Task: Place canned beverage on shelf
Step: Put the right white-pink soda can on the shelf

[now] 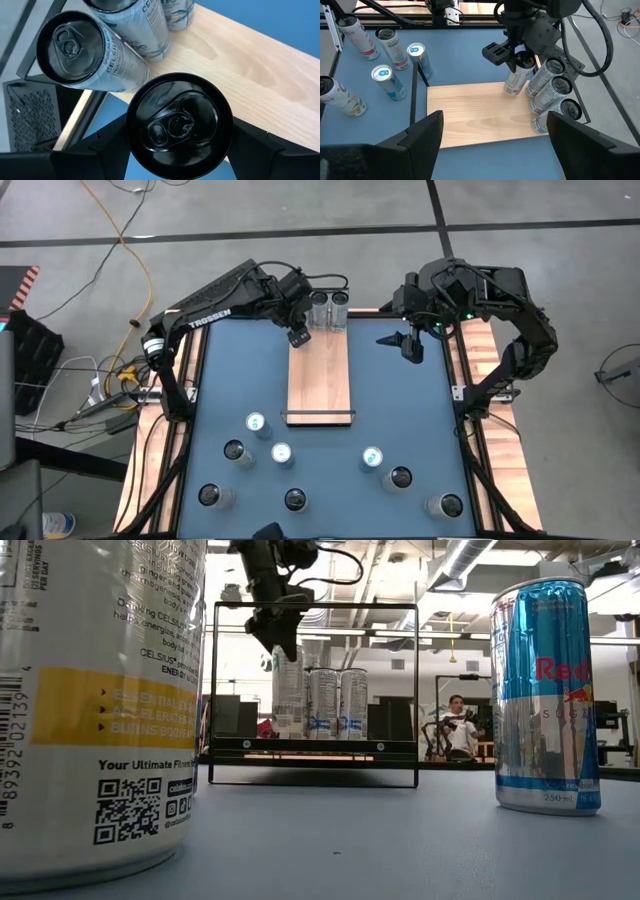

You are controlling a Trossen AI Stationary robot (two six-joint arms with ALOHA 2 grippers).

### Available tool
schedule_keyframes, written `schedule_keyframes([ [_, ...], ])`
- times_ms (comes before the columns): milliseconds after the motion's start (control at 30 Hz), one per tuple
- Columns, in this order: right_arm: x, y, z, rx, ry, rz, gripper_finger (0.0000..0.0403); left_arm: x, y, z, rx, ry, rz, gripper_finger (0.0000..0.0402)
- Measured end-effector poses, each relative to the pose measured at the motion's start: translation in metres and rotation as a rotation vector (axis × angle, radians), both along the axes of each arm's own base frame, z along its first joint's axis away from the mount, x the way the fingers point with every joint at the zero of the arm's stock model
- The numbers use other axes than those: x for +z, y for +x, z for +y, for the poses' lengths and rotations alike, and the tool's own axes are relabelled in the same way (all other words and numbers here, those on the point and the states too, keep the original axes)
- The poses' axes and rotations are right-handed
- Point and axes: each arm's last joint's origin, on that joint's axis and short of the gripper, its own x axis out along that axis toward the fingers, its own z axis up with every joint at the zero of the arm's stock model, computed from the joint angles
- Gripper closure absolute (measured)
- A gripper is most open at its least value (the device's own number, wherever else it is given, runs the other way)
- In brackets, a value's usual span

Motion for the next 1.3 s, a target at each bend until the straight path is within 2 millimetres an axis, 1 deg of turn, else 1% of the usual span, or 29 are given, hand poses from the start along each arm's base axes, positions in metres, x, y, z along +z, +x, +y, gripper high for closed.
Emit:
schedule_keyframes([
  [100,0.0,0.0,0.0,0.0,0.0,0.0,0.0065,0.0,0.001,0.001,-0.015,0.017,0.005,0.0149],
  [300,0.0,0.0,0.0,-0.001,0.003,0.002,0.0065,-0.011,0.008,0.003,-0.031,-0.011,0.021,0.0149],
  [1033,-0.002,-0.001,0.001,0.003,0.006,0.02,0.0065,-0.011,0.007,0.006,-0.052,0.005,0.03,0.0149],
  [1300,-0.002,-0.001,0.001,0.003,0.007,0.024,0.0065,-0.011,0.004,0.011,-0.039,0.006,0.038,0.0149],
])
